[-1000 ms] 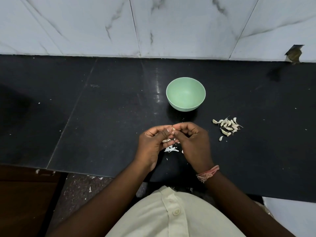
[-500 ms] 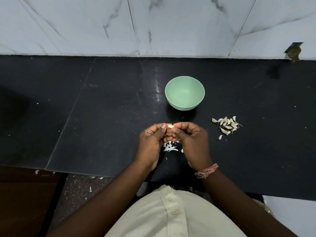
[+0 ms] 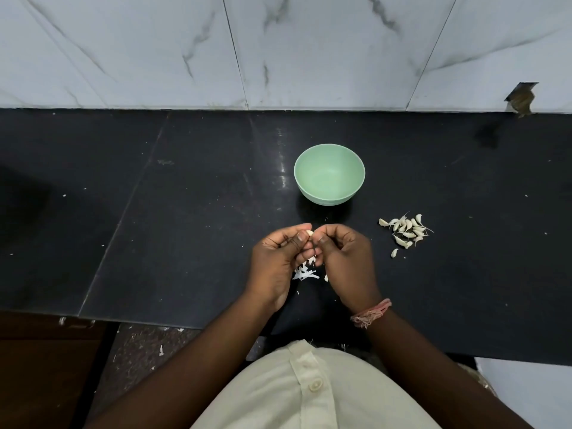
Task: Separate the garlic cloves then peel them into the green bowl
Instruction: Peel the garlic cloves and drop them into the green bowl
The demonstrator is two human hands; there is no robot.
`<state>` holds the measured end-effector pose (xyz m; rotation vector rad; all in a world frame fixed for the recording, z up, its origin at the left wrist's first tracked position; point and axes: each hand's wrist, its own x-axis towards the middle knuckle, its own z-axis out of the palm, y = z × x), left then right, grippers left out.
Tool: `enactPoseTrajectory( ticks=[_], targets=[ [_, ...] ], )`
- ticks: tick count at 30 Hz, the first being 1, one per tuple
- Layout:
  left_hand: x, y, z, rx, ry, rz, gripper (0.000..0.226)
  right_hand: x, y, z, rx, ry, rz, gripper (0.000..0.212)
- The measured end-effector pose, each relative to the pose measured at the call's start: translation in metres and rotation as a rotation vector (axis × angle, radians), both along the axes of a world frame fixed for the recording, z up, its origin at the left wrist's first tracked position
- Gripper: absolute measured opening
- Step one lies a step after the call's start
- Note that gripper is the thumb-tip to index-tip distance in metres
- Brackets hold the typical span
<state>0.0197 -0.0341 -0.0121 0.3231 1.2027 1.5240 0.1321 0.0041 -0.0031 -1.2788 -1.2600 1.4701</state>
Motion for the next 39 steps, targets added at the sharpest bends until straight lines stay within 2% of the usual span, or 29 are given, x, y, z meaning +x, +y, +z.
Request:
enactPoseTrajectory(
  ticks=[2,4,6,9,10,11,12,14,19,21,24,29,34,39],
  targets=[
    [0.000,0.001,0.001,0.002,-0.056,0.005,0.017,0.001,0.004,-0.001,-0.071,0.058,-0.024,0.018],
    [-0.001,0.003,0.001,-0.002,-0.082,0.019,0.017,0.002,0.006,-0.003,-0.097,0.022,-0.039,0.022],
    [-0.002,0.004,0.001,-0.012,-0.075,0.029,0.017,0.005,0.007,-0.003,-0.040,-0.107,-0.058,0.027],
    [-0.003,0.006,0.002,-0.021,-0.038,0.032,0.017,0.011,0.009,-0.005,0.109,-0.404,-0.050,0.046],
    [-0.003,0.007,0.002,-0.021,-0.031,0.029,0.018,0.012,0.010,-0.008,0.163,-0.474,-0.031,0.041],
    [-0.002,0.007,0.002,-0.022,-0.022,0.025,0.019,0.013,0.011,-0.010,0.202,-0.500,-0.022,0.028],
    [-0.002,0.008,0.003,-0.024,-0.010,0.021,0.020,0.014,0.011,-0.009,0.218,-0.495,-0.010,0.011],
    [-0.002,0.009,0.003,-0.025,0.025,0.019,0.023,0.014,0.011,-0.007,0.229,-0.430,-0.009,0.025],
    [0.001,0.012,0.007,-0.022,0.077,-0.003,0.019,0.013,0.014,0.012,0.203,-0.040,0.012,0.045],
    [0.002,0.013,0.007,-0.020,0.103,-0.013,0.017,0.011,0.015,0.011,0.193,0.020,0.046,0.053],
    [0.006,0.018,0.009,-0.016,0.210,-0.049,0.014,0.017,0.019,0.009,0.207,0.007,0.021,0.056],
    [0.011,0.034,0.013,-0.044,0.372,-0.094,0.014,0.022,0.033,0.010,0.177,0.066,-0.017,0.048],
    [0.026,0.061,0.014,-0.124,0.405,-0.019,0.021,0.021,0.058,0.010,0.106,0.127,-0.100,0.041],
    [0.037,0.089,0.018,-0.223,0.273,0.213,0.011,0.020,0.098,0.006,0.118,-0.087,-0.110,0.037]
  ],
)
